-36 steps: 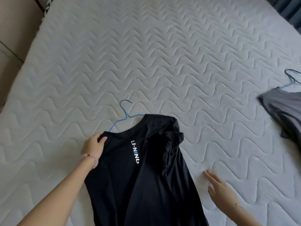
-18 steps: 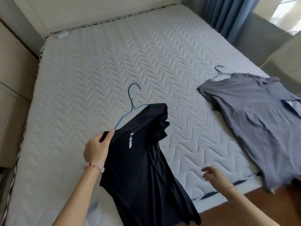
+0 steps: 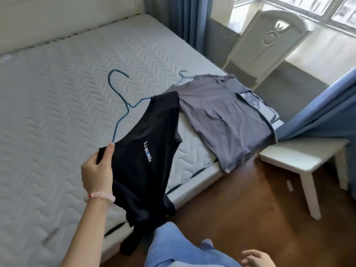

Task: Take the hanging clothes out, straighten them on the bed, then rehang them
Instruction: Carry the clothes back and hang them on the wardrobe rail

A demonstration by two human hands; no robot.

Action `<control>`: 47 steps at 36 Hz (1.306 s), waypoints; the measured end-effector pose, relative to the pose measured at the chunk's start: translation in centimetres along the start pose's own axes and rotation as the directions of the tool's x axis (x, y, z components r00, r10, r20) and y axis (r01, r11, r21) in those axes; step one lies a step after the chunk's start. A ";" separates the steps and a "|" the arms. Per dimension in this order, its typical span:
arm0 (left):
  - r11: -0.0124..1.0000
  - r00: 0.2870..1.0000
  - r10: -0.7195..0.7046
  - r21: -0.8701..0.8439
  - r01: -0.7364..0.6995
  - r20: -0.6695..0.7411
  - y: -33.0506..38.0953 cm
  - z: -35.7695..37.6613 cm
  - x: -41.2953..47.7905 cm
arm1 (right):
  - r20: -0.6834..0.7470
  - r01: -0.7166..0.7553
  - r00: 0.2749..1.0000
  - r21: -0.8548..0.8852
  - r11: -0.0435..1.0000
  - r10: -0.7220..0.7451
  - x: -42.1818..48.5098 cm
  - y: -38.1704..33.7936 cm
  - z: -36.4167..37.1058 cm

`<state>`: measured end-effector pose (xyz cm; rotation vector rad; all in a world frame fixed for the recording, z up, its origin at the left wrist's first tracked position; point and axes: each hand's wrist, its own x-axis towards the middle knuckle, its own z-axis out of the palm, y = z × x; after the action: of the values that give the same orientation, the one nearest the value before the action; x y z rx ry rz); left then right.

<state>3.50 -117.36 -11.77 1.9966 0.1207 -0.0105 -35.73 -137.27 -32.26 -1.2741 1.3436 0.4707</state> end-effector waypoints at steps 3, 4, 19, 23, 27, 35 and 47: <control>1.000 1.000 -0.011 -0.012 0.011 0.000 1.3 2.3 -1.3 | -0.021 -0.038 0.999 0.060 0.997 0.039 0.4 -0.5 -2.7; 1.000 1.000 -0.003 -0.010 0.003 -0.002 1.8 3.1 -1.6 | -0.035 -0.028 0.999 0.076 0.997 0.031 0.8 -1.1 -3.5; 0.999 0.997 0.035 0.026 -0.033 -0.073 6.3 16.7 -1.1 | -0.049 0.241 0.970 0.117 0.963 -0.237 9.8 -24.6 -14.4; 0.994 0.997 0.029 0.109 -0.021 -0.075 7.7 21.9 0.9 | -0.020 0.227 0.974 0.162 0.960 -0.227 12.9 -29.1 -18.0; 0.977 0.997 0.042 0.212 -0.029 -0.059 9.5 26.9 2.3 | 0.014 0.191 0.981 0.126 0.973 -0.194 15.6 -31.8 -21.4; 0.937 0.994 -0.109 0.333 0.102 0.003 9.4 35.2 5.6 | 0.028 0.079 0.996 0.087 0.993 -0.082 19.4 -33.3 -28.0; 0.813 0.923 -0.329 0.437 0.385 -0.201 7.8 43.9 8.1 | 0.137 0.167 0.981 -0.223 0.960 -0.138 33.4 -51.8 -33.0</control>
<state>14.39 -159.75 -23.45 2.4326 0.6252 -0.1838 2.71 -195.63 -32.84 -1.5062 1.1023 0.6008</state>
